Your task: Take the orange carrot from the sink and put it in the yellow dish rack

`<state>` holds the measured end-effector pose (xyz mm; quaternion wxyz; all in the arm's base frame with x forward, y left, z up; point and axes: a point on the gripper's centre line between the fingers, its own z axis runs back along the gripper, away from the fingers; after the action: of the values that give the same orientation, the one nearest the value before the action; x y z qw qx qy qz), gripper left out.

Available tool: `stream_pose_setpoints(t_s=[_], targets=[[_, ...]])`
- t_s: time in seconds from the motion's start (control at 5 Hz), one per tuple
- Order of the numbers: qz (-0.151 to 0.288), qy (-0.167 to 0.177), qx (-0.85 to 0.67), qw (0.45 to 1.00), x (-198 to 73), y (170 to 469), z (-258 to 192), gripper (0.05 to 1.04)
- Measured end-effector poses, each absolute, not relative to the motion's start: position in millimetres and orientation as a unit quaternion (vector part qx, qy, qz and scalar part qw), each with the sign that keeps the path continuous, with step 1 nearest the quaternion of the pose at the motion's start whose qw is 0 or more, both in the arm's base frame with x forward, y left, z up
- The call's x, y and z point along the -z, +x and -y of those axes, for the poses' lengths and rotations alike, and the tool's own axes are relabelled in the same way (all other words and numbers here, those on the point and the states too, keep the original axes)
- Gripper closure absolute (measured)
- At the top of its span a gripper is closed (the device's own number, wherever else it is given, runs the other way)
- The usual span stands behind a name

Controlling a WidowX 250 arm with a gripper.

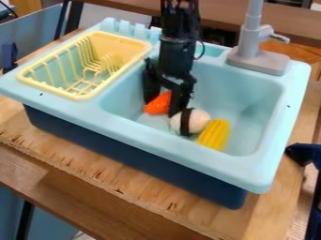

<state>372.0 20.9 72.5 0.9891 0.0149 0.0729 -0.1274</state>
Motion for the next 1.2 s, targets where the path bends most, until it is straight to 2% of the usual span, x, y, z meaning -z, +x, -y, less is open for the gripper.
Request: stream_pose_setpoints(t_s=[0.2, 0.4, 0.6, 0.8, 1.0, 1.2], targets=[[-0.072, 0.014, 0.131, 0.989, -70, 386, -23, 0.136], [-0.08, 0.02, 0.128, 0.988, -68, 384, -25, 0.406], [-0.101, 0.035, 0.123, 0.987, -74, 372, -22, 0.484], [-0.091, 0.019, 0.117, 0.989, -118, 357, -3, 0.485], [-0.019, -0.018, 0.106, 0.994, -179, 340, 13, 0.485], [-0.01, -0.057, 0.075, 0.996, -217, 327, -7, 0.485]])
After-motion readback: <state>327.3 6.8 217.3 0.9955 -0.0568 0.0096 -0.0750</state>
